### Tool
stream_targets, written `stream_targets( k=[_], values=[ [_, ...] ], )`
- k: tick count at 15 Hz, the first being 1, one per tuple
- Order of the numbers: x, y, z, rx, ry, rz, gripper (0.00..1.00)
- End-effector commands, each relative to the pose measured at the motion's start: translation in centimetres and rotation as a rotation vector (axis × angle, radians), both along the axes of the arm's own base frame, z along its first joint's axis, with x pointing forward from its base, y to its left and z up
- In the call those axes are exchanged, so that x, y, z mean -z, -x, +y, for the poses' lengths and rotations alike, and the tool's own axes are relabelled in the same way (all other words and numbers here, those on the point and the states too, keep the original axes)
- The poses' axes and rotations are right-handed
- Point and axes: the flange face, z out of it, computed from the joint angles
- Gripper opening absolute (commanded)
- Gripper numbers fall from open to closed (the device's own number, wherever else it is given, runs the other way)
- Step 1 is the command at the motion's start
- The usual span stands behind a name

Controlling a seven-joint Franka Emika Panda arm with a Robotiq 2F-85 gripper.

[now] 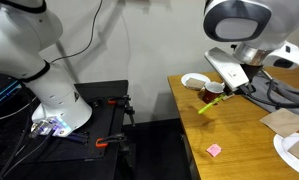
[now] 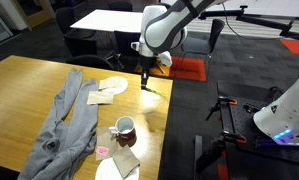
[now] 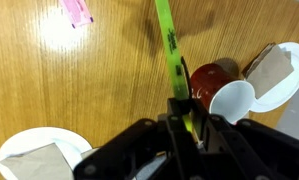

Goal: Put the marker on the table

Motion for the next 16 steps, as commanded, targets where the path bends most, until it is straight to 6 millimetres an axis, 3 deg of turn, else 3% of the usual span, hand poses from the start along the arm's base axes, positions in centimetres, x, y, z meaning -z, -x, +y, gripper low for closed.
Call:
stream_targets(
  k=[1, 6, 16],
  values=[
    [-0.4, -1.8, -1.5, 0.03, -0.075, 0.063, 0.05],
    [0.2, -4.1, -3.6, 0.054, -0.157, 0.137, 0.05],
    [6.1, -7.9, -1.7, 0.048, -0.201, 0.293, 0.05]
  ],
)
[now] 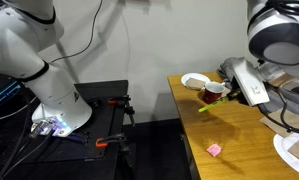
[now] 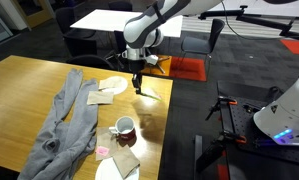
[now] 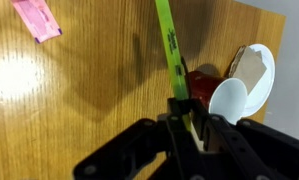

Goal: Put the marker on the table

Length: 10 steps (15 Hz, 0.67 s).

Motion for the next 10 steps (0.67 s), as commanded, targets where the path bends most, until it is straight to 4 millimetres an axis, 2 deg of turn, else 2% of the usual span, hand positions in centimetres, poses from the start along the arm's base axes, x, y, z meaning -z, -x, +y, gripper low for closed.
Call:
stream_targets(
  k=[1, 5, 10],
  values=[
    [1.5, -1.7, 0.7, 0.038, 0.002, 0.068, 0.05],
    [3.6, -2.8, 1.7, 0.103, 0.051, 0.13, 0.05],
    [5.3, -3.7, 2.7, 0.167, 0.122, 0.204, 0.05]
  ],
)
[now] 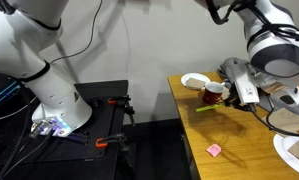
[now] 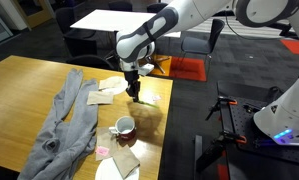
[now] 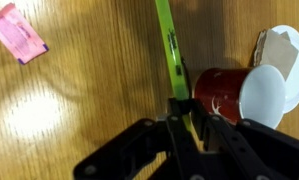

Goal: Put the marker on the table

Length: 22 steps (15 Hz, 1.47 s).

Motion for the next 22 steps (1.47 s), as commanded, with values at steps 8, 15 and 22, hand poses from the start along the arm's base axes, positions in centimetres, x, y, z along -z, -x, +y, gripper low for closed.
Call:
stream_targets(
  k=[8, 15, 22],
  values=[
    [3.2, -1.8, 0.1, 0.055, 0.129, 0.078, 0.05],
    [5.6, -1.8, 0.0, 0.038, 0.14, 0.076, 0.05],
    [4.5, -1.5, 0.2, 0.036, 0.157, 0.066, 0.82]
  ],
)
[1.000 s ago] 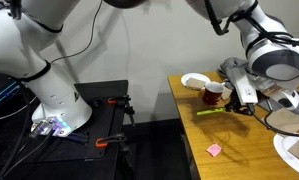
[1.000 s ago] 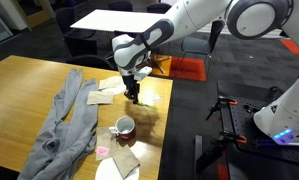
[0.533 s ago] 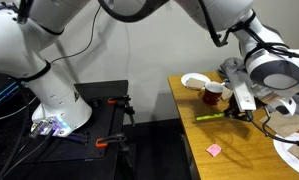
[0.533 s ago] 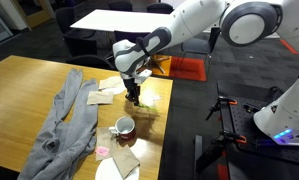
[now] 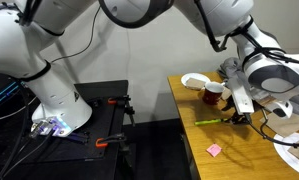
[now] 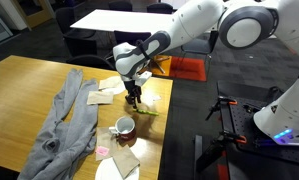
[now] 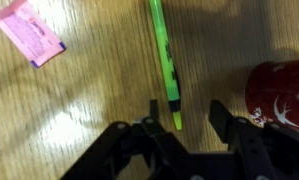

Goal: Put the marker on the table

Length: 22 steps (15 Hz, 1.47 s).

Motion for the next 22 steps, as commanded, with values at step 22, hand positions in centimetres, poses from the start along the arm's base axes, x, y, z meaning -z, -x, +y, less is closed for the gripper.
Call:
stream_targets(
  k=[22],
  values=[
    [-21.0, 7.1, 6.6, 0.044, 0.231, -0.222, 1.0]
  ],
)
